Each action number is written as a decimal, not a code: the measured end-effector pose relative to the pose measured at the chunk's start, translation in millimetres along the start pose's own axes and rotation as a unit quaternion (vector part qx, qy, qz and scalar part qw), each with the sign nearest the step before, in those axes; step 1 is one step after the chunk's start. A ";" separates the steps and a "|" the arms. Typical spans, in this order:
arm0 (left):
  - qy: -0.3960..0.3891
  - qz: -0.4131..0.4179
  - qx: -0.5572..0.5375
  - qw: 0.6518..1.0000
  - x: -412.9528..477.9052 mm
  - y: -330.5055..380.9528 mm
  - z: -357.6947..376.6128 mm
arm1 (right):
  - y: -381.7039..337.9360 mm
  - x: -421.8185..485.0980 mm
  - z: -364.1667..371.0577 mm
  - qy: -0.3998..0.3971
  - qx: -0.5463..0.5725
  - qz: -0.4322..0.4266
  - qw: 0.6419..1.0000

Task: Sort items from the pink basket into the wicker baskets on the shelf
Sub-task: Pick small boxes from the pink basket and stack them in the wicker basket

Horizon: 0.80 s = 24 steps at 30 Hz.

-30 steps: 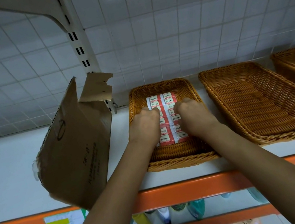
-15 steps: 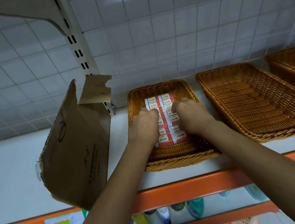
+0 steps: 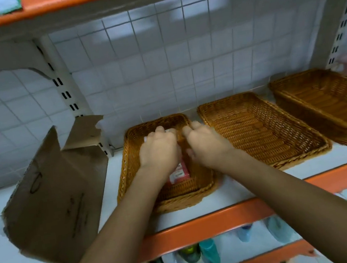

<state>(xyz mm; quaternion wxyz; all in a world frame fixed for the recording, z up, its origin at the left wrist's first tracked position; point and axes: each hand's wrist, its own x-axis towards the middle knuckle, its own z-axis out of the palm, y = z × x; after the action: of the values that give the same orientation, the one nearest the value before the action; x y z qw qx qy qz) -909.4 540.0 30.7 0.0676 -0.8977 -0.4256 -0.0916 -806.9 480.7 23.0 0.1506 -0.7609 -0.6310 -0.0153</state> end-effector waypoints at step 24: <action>0.062 0.296 -0.068 0.951 50.9 435.5 -33.9 | 356.0 -200.9 -149.2 0.090 -0.091 0.243 0.962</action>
<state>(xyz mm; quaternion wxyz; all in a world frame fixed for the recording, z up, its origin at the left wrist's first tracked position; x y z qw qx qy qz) -543.2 297.8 56.2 0.0568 -0.9783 -0.1285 -0.1522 -479.4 195.3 47.9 0.1366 -0.8971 -0.4070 -0.1041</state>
